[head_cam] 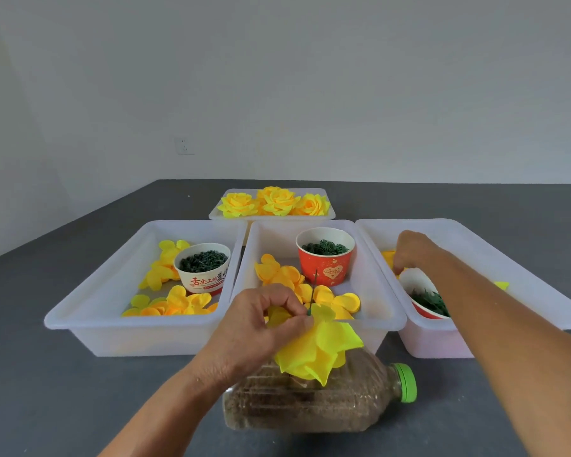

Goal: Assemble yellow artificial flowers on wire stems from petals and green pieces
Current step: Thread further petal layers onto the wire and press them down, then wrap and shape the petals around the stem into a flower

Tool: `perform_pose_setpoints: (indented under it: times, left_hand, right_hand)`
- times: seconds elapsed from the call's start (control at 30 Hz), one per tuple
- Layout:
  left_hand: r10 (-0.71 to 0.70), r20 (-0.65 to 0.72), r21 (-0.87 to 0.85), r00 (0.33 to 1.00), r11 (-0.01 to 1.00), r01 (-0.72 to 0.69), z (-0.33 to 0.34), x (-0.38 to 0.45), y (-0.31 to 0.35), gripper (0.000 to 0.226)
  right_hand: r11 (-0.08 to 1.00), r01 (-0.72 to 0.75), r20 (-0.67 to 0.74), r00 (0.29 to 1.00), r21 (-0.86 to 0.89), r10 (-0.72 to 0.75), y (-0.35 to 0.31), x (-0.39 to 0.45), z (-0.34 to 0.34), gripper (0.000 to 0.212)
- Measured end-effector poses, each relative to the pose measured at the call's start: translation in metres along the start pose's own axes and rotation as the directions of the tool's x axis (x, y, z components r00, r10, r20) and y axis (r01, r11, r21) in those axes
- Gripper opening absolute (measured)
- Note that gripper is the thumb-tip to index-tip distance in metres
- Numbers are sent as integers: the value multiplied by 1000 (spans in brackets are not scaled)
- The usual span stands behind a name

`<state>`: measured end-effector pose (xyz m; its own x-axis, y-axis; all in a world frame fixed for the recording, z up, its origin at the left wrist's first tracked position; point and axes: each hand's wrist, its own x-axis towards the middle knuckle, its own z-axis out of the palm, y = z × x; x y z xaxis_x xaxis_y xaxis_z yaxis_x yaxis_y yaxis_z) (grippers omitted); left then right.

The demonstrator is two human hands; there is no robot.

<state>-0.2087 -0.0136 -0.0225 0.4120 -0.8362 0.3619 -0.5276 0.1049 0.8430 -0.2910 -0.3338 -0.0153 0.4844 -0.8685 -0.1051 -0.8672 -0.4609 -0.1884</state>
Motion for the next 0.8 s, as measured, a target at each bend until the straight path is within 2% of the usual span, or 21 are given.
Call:
perform_pose_setpoints:
  times: [0.1,0.27,0.4,0.53,0.67,0.8]
  left_hand:
    - [9,5,-3,1000,1000,-9,-1,-1,1,9]
    - [9,-5,-11,1000,1000,-9,-1,-3,2,9]
    - [26,-1,20,1000,999,-26,-3,-5,3,9]
    - [35,-8,41,999,999,-35,-3,-4,2,8]
    - [44,-12,33,999,998,-44,-3,-4,2,10]
    - [39,-14,35,999,999,-38,-3,-5,1,9]
  right_hand:
    - [998,-2,45,999,-68,5,0,8,10,33]
    - [999,-3,-94,996,-50,-2,-3,8,15,21]
    - [998,-27,-265,963,61,42,-3,9,22,17]
    - [958,-18,-420,896,286,143,2,12,19,11]
    - [856,57,-499,831,513,244,11,8,8,38]
    - [796,166,-597,752,582,279,17,-3,-5,30]
